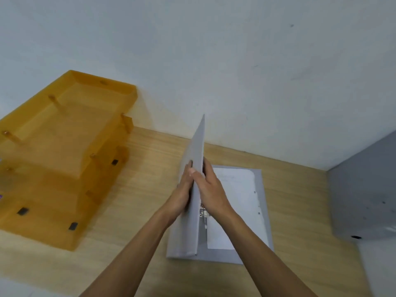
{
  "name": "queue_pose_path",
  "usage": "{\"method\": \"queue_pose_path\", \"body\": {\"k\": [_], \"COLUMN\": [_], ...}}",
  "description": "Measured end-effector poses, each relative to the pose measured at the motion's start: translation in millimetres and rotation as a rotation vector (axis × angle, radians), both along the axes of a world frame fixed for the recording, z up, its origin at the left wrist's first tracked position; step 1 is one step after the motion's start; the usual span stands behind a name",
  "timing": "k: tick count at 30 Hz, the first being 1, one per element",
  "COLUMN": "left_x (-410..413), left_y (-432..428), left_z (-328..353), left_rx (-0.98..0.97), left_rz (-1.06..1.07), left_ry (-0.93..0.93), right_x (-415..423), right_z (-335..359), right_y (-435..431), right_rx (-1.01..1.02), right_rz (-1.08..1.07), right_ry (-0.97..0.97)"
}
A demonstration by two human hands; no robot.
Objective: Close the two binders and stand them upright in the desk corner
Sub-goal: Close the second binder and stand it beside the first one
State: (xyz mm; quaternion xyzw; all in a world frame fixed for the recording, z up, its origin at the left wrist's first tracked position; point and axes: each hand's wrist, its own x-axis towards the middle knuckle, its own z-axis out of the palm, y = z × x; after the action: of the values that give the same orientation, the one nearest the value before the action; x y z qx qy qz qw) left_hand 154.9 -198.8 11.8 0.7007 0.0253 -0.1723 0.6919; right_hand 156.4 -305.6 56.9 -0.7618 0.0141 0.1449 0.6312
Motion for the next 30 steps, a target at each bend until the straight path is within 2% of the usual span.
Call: {"method": "queue_pose_path", "body": {"k": [4, 7, 12, 14, 17, 20, 24, 27, 30], "left_x": [3, -4, -16, -18, -22, -33, -42, -45, -49], "left_y": [-12, -13, -19, -25, -32, -39, -55, -68, -74], "left_z": [-39, -67, -85, -83, -84, -91, -93, -92, -88], "left_rx": [0.279, 0.413, 0.635, 0.642, 0.505, 0.443, 0.485, 0.526, 0.588], "left_rz": [-0.043, -0.059, -0.11, -0.084, 0.073, 0.195, 0.191, 0.204, 0.219], "left_ry": [0.085, 0.122, -0.061, -0.035, 0.157, 0.254, 0.231, 0.213, 0.204], "right_x": [2, 4, 33, 35, 20, 4, -13, -21, -23], "right_z": [4, 10, 10, -5, -41, -74, -105, -121, -130], "right_y": [-55, -93, -130, -140, -163, -193, -214, -214, -197], "right_rx": [-0.15, -0.206, -0.408, -0.554, -0.747, -0.731, -0.673, -0.742, -0.753], "right_rz": [-0.069, -0.116, -0.123, -0.095, -0.104, -0.159, -0.157, -0.104, 0.058], "right_ry": [-0.02, 0.005, -0.107, -0.091, 0.034, 0.15, 0.275, 0.252, 0.16]}}
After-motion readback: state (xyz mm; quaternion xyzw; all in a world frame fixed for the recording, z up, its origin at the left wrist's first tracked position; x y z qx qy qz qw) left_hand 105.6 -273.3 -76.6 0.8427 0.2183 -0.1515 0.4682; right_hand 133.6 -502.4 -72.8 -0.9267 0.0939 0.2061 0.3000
